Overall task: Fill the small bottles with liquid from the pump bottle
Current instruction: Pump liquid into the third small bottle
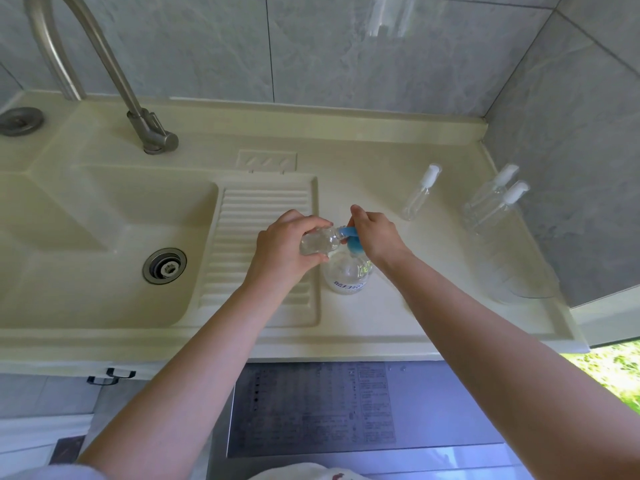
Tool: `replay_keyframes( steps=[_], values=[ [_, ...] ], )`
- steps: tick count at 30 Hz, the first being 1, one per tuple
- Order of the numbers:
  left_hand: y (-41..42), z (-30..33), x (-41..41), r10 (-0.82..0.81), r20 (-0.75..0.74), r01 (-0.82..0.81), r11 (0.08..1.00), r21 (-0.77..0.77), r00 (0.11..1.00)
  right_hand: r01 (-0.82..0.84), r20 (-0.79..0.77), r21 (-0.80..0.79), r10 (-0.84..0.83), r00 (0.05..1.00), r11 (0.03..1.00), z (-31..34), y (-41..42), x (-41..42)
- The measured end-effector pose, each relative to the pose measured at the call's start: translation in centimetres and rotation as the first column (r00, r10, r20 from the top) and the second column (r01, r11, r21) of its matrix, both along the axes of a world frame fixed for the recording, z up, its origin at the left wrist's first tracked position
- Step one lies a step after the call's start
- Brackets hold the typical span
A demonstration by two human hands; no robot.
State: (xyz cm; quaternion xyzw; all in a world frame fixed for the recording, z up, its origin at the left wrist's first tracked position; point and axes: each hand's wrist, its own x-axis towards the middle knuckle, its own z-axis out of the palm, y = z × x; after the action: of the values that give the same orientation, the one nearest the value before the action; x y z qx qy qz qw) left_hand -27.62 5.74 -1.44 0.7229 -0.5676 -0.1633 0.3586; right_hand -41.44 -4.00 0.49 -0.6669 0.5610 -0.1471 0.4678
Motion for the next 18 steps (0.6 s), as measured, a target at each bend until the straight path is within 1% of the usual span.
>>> replay_keyframes(
  steps=[5, 10, 18],
  values=[
    [0.1, 0.2, 0.0, -0.005, -0.015, 0.005, 1.000, -0.005, 1.000, 0.002, 0.029, 0.085, -0.004, 1.000, 0.996, 0.1, -0.8, -0.6],
    [0.2, 0.1, 0.2, -0.006, -0.010, 0.006, 1.000, -0.005, 1.000, 0.037, 0.017, 0.203, -0.041, 0.999, 0.979, 0.8, -2.0, -0.3],
    [0.2, 0.0, 0.2, -0.007, -0.008, 0.007, 1.000, -0.005, 1.000, 0.042, -0.164, 0.100, -0.025, 0.986, 0.994, 0.9, -3.1, 2.0]
  ],
)
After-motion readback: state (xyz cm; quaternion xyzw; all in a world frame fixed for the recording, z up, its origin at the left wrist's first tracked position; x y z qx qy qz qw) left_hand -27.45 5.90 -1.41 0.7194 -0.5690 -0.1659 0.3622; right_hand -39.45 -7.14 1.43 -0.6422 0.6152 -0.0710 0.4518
